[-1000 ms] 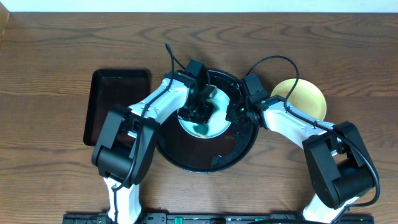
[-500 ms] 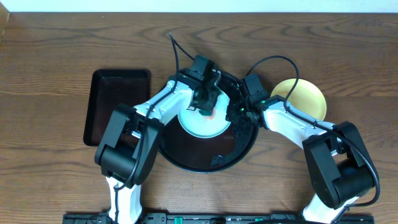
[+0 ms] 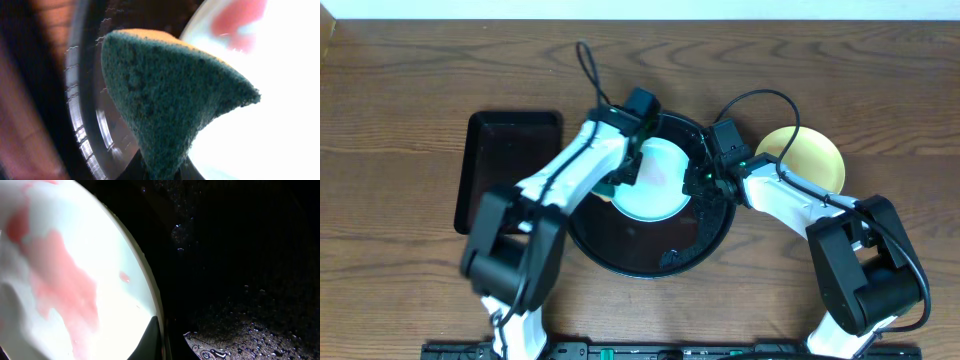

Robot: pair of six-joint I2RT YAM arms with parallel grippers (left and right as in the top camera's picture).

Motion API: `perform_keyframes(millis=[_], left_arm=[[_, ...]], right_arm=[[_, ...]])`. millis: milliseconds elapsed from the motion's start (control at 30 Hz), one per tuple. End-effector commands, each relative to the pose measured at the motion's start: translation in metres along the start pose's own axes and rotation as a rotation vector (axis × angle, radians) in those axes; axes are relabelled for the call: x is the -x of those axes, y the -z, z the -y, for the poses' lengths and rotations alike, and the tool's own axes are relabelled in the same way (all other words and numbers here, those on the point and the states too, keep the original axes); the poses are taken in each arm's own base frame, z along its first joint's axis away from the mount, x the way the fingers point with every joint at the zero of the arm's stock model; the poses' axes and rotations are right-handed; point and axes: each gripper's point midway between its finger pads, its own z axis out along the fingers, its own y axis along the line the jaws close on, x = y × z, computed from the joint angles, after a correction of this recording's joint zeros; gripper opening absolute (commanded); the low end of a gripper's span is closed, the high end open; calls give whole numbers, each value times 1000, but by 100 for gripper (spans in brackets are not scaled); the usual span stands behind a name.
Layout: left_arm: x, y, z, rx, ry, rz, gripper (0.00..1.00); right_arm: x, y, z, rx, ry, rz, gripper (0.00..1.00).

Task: Clean dirty plates on tray and stack at the side
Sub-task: 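Scrub the second pale green plate with sponge while right gripper holds it, then lift the second pale green plate with right gripper and carry right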

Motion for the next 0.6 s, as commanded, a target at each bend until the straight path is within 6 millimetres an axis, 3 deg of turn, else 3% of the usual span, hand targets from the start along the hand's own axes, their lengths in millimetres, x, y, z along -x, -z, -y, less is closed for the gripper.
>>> perform_keyframes(millis=[0,133,233,367,400,567], left_arm=[[21,57,-17,-36,89,155,7],[26,96,-40,-55,153,264,7],[28,106,-54,-69,196,297,7],[26,98,-44,-189,209,254,8],[25,92,-38,-227,208,234,7],[26,75,-32,-236,205,196,7]], right_arm=[[-16,-11,15,-50,-3,-56,1],[-6,5,3,-29,52,-24,1],[7,28,0,-68,98,43,1],[23,69,6,-197,178,169,1],[28,88,9,-266,226,231,1],[36,141,4,-428,347,418,1]])
